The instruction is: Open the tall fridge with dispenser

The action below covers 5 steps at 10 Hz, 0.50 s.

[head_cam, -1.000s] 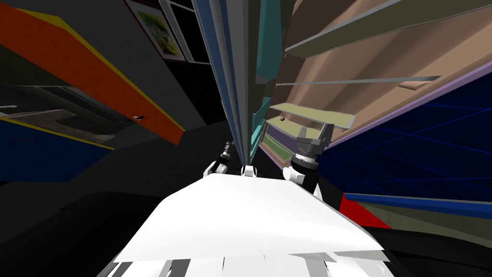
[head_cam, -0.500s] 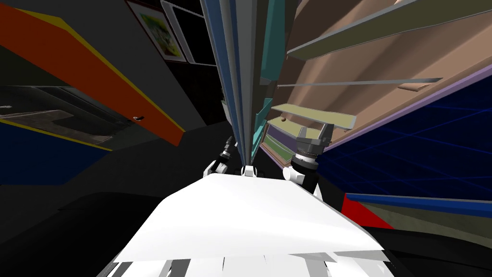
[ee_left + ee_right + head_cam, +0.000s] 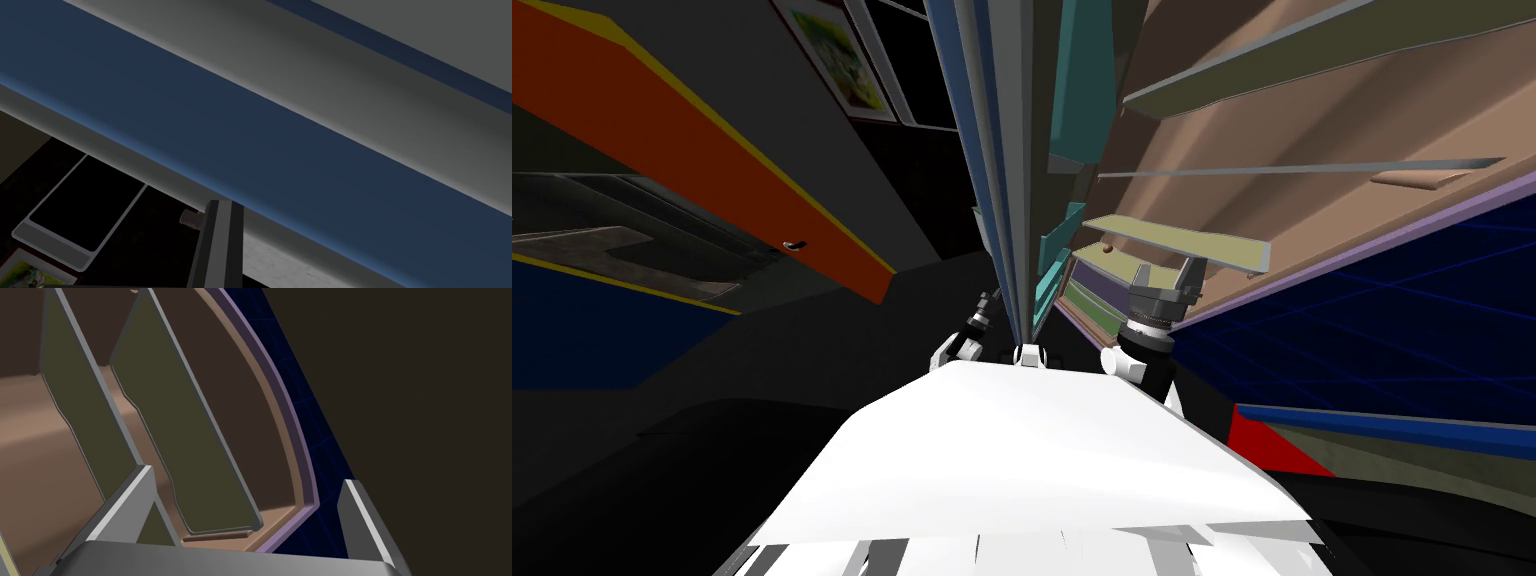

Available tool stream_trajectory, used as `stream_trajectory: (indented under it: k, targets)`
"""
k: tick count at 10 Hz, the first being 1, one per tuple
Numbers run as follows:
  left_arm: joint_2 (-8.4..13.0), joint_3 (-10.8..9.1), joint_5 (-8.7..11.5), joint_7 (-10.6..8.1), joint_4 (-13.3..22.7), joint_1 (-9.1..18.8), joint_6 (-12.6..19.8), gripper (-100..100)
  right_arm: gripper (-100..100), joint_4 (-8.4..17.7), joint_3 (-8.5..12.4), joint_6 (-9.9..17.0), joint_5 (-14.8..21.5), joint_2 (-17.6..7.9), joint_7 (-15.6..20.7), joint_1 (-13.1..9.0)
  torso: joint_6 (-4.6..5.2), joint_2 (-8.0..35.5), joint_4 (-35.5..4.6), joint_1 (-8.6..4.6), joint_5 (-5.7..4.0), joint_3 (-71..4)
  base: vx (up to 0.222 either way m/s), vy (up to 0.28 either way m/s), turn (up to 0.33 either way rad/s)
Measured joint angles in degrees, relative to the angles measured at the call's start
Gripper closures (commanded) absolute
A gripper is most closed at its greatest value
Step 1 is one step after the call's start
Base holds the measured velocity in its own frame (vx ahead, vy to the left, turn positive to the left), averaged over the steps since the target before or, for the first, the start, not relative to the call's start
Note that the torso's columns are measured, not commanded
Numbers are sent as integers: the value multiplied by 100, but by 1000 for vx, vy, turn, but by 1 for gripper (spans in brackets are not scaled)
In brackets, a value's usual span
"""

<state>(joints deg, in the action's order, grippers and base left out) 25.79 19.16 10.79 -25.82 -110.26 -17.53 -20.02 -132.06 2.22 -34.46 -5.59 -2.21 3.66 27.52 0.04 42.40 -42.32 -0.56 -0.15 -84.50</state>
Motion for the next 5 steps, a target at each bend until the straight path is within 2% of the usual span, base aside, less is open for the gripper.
stream_trajectory:
  k: [5]
  targets:
    - [330, -228, 119, -142, -768, -104, 446, -100, 0, 0, 0, 0, 0, 0, 0, -1, 40, 13, 31, -24, 10, 17, 1, -30, 60]
